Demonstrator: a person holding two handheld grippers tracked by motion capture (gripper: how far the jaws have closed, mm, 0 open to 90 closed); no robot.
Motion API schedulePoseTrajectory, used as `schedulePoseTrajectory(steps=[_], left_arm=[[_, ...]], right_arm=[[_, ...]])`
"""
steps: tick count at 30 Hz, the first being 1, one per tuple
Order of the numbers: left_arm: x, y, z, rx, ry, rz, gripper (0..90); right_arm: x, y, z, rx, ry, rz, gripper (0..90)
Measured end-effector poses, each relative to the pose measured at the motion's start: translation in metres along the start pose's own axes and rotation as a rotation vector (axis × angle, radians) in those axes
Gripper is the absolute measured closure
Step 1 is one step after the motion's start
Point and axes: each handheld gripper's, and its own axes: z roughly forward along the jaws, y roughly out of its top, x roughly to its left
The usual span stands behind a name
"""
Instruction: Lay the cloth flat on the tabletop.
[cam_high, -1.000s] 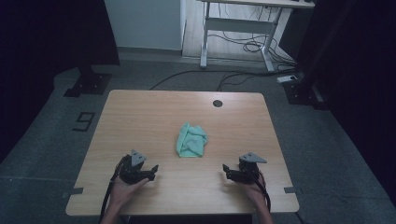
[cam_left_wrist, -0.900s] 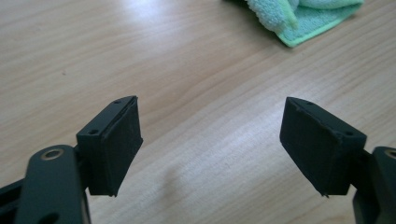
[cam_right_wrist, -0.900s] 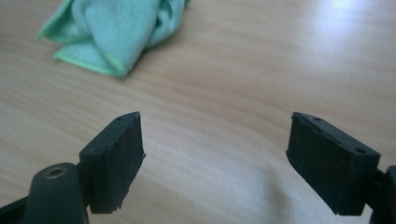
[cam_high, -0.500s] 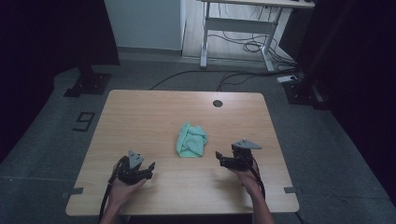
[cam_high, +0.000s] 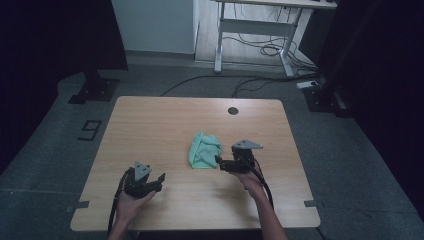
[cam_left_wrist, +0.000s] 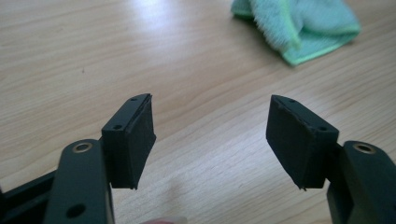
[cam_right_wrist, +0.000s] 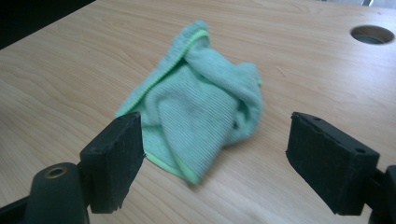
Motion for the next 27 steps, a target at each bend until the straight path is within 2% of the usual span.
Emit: schedulePoseTrajectory(steps=[3,7,14,18,27], left_arm=[[0.0,0.001,-0.003,-0.006,-0.007,0.001,32.8],[0.001,0.0,-0.002,-0.004,-0.018,-0.005,32.8],[-0.005,-0.001,0.002,0.017,-0.034,0.004,32.8],[-0.008,-0.001,0.005,0.038,-0.024,0.004,33.0],[-0.008,-0.003,0.006,0.037,-0.032,0.003,33.1]], right_arm=[[0.008,0.006,0.01,0.005,0.01,-0.009,19.0],[0.01,0.009,0.022,0.016,0.013,-0.001,19.0],[0.009,0.01,0.038,0.031,0.016,0.017,18.8],[0.008,0.011,0.046,0.034,0.006,0.015,17.9],[0.002,0.016,0.064,0.053,-0.011,0.029,14.6]])
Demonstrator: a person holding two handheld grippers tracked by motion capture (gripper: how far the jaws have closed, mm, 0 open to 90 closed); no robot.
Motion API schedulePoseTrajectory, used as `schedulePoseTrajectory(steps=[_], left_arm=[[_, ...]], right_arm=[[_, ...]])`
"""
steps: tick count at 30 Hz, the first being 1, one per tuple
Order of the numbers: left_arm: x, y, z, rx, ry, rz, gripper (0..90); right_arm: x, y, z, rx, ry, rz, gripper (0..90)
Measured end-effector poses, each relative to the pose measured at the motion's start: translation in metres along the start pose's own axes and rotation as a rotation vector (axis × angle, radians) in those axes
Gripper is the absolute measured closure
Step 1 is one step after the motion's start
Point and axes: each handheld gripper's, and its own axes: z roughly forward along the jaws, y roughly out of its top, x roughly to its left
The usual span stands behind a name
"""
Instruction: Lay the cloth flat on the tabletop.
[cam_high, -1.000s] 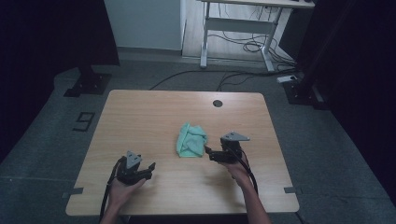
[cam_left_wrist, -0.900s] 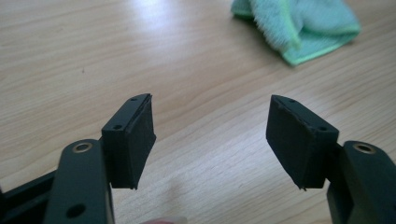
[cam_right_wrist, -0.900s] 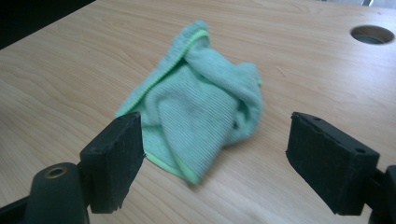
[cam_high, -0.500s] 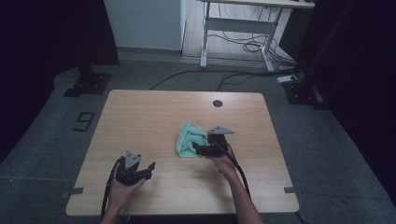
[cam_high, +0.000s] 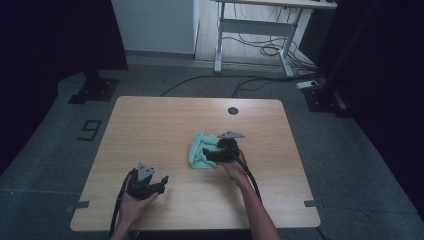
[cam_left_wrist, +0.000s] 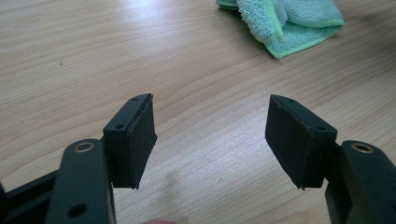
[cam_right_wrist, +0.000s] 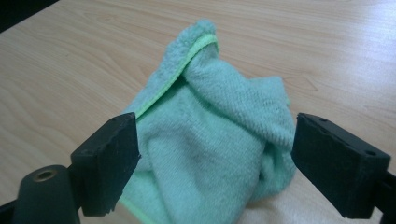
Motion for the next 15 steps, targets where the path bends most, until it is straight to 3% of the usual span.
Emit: schedulePoseTrajectory(steps=[8,15], left_arm=[[0.0,-0.001,0.002,0.013,-0.002,-0.001,31.7],[0.0,-0.002,0.003,0.017,-0.011,0.014,31.1]], right_arm=[[-0.002,0.007,0.01,0.021,-0.007,-0.011,13.9],[-0.005,0.008,0.023,0.022,-0.003,0.013,13.9]])
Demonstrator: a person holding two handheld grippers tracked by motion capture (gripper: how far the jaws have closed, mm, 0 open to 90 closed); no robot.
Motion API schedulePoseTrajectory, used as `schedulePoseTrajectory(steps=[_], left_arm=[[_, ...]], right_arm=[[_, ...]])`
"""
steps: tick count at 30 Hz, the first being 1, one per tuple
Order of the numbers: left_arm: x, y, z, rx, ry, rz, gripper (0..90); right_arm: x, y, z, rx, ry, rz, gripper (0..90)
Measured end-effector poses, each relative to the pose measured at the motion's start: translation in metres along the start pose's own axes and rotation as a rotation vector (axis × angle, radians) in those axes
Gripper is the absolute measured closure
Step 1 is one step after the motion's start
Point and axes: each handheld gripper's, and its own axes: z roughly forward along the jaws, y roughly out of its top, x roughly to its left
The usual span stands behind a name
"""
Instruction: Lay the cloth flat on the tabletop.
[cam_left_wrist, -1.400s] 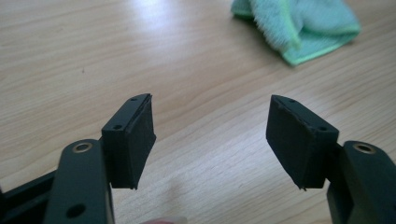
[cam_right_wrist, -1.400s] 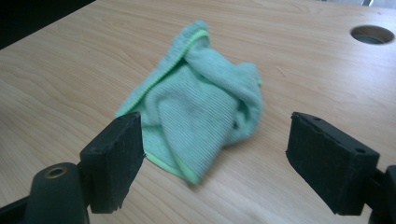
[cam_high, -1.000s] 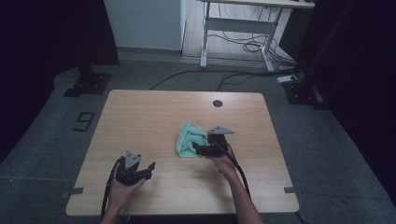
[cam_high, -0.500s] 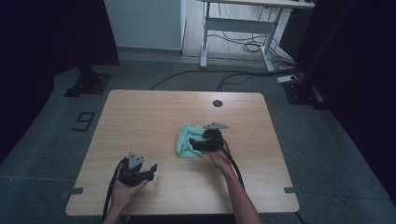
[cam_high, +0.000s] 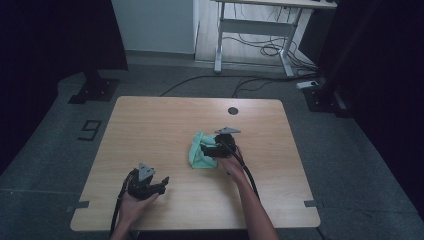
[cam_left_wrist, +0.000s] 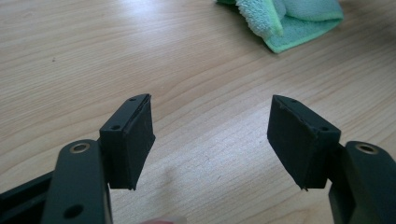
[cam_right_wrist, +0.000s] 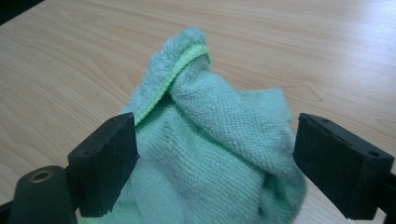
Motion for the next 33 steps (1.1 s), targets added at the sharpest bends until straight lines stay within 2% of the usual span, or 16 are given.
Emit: schedulePoseTrajectory(steps=[6,9,13,15,19,24,30,33], left_arm=[[0.0,-0.001,0.001,0.008,-0.005,0.003,30.9],[0.001,-0.001,0.001,0.003,-0.005,0.004,30.5],[0.003,-0.001,0.001,0.008,-0.006,0.002,30.5],[0.003,-0.002,0.001,0.009,-0.005,0.002,30.5],[0.002,-0.002,0.001,0.005,-0.008,0.008,30.4],[0.004,-0.001,-0.001,-0.003,-0.013,0.007,30.3],[0.005,-0.001,-0.001,-0.006,-0.006,0.005,30.4],[0.005,-0.001,-0.001,-0.012,-0.008,0.008,30.4]], right_arm=[[0.0,0.002,0.016,0.026,-0.01,0.003,13.8],[0.0,0.002,0.023,0.036,-0.025,-0.012,16.0],[0.0,-0.001,0.035,0.079,-0.048,-0.044,23.8],[0.0,-0.002,0.039,0.089,-0.066,-0.042,29.6],[-0.003,-0.002,0.04,0.084,-0.085,-0.038,46.0],[-0.011,-0.003,0.036,0.072,-0.059,0.002,63.6],[-0.012,-0.004,0.033,0.036,-0.047,-0.006,71.1],[-0.013,-0.003,0.028,-0.002,-0.019,-0.006,72.4]])
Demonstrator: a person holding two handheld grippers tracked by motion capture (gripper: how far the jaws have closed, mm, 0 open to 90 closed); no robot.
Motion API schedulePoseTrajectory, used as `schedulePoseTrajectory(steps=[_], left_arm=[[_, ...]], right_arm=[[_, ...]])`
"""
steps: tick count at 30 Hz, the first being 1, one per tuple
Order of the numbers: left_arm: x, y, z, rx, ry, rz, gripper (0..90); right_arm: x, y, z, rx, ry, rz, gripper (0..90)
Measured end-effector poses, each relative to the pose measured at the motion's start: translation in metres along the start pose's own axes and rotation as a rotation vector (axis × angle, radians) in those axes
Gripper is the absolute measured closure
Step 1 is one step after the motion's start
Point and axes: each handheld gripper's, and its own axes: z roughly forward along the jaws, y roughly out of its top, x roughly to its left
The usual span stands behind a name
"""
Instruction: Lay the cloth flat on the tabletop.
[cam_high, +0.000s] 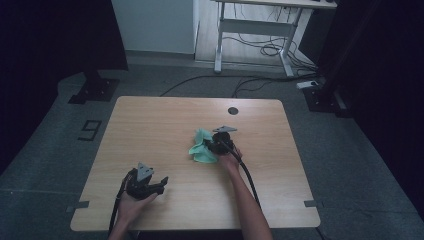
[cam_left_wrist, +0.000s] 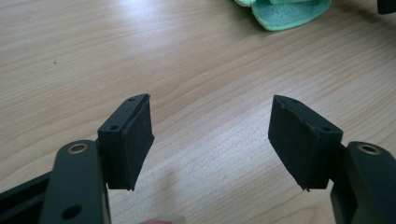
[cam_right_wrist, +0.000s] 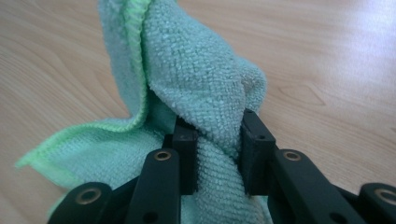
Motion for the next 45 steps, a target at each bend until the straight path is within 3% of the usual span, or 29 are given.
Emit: schedulePoseTrajectory(steps=[11,19,24,32,33,41,45], left_arm=[[0.001,0.001,-0.002,-0.008,0.011,-0.003,30.5],[0.001,0.001,-0.002,-0.004,0.007,-0.004,30.6],[0.002,0.0,-0.003,-0.008,0.007,-0.007,30.7],[0.002,0.0,-0.002,-0.004,0.008,-0.011,30.6],[0.003,-0.001,-0.001,-0.003,0.01,-0.012,30.7],[0.007,-0.002,-0.004,-0.005,0.02,-0.025,30.6],[0.009,-0.002,-0.004,-0.009,0.023,-0.031,30.7]], right_arm=[[-0.001,0.01,-0.05,-0.137,0.082,0.014,72.9],[-0.003,0.008,-0.085,-0.203,0.132,0.029,72.9],[-0.002,0.002,-0.106,-0.234,0.148,0.013,72.8],[0.002,-0.017,-0.126,-0.224,0.17,-0.02,72.6],[0.004,-0.026,-0.129,-0.224,0.183,-0.017,72.6],[0.017,-0.056,-0.133,-0.208,0.203,-0.03,72.3],[0.022,-0.067,-0.131,-0.169,0.188,-0.045,72.0]])
